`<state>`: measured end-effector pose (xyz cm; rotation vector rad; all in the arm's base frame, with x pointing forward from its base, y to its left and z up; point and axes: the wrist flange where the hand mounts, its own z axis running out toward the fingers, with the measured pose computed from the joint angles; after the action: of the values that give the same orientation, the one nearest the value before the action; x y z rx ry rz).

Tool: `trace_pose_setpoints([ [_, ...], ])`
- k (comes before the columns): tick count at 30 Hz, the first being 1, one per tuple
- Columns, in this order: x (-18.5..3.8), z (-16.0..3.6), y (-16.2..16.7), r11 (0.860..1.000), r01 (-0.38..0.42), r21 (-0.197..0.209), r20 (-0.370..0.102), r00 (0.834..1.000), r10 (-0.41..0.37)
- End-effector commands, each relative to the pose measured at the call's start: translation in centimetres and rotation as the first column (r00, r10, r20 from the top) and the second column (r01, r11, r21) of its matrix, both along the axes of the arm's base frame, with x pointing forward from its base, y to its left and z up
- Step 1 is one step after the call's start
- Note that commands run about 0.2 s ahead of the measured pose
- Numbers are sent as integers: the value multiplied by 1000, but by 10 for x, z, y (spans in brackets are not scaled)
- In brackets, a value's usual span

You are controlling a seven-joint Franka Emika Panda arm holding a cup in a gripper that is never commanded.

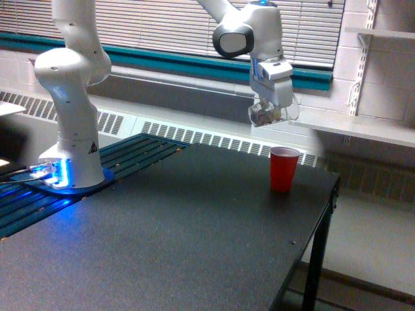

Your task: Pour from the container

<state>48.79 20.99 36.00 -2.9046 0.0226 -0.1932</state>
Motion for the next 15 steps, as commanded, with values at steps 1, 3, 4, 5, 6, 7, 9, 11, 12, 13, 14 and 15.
trace_pose_setpoints([
  [1, -5, -7, 4, 998, -56, -10, -32, 998, 56],
  [3, -6, -9, 4, 998, -59, -14, -43, 997, 58],
  [4, -6, -10, 4, 998, -62, -17, -50, 997, 61],
  [5, -6, -11, 3, 997, -67, -21, -57, 996, 66],
  [6, -6, -12, 3, 997, -74, -25, -66, 995, 72],
  [7, -7, -12, 3, 997, -76, -27, -71, 995, 74],
  [9, -7, -13, 2, 996, -83, -36, -87, 993, 80],
  [11, -7, -15, 2, 995, -93, -40, -103, 991, 88],
  [12, -7, -15, 2, 994, -97, -41, -110, 990, 92],
  [13, -7, -16, 3, 994, -98, -45, -117, 989, 93],
  [14, -6, -17, 3, 994, -100, -48, -125, 988, 94],
  [15, -6, -18, 3, 993, -104, -48, -131, 987, 97],
])
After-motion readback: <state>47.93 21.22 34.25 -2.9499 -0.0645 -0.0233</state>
